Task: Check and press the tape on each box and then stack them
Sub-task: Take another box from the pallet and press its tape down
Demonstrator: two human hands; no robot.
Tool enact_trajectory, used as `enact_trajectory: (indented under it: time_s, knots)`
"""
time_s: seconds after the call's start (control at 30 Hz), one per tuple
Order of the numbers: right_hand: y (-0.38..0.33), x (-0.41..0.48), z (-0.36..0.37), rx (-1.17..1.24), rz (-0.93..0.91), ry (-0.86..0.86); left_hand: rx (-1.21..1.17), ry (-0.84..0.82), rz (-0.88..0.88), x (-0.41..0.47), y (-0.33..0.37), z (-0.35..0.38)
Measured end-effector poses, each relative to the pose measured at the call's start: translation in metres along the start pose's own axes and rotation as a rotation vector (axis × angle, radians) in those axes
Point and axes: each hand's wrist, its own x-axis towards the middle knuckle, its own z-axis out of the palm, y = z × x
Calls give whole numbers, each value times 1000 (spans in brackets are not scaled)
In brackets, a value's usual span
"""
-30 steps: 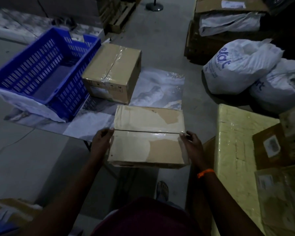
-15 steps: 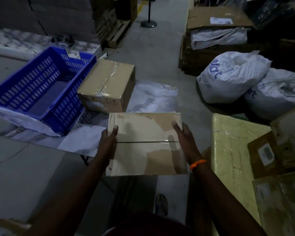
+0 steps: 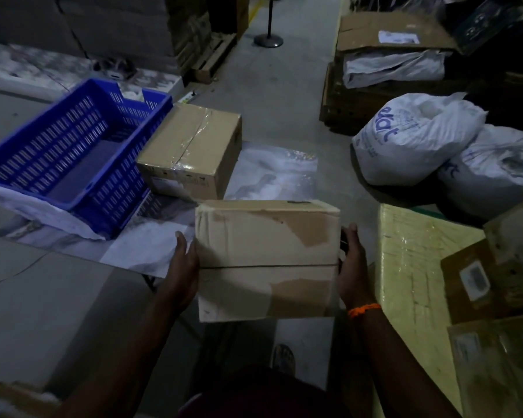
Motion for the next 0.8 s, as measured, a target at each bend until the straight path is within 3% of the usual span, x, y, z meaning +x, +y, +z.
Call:
enact_trajectory:
  time_s: [0.13,0.27,0.4,0.47,0.63,0.8]
  knots:
    - [3,-13,-12,-3,39,41,62,50,-15,-1,-8,1]
    - [-15,-4,-14,0,95,-35,102,14,4,8,6,3]
    - [-18,10,-10,-43,66,-130,142,14,157,23,12,-9]
    - [-12,11,-6,-61,35,-164,89,96,89,30,1,-19]
    - [9,6,-11,-141,11,-206,-232,-25,-202,20,-25,-27]
    - [12,6,-5,-295,-18,-128,-190,-54,-164,24,-21,-26]
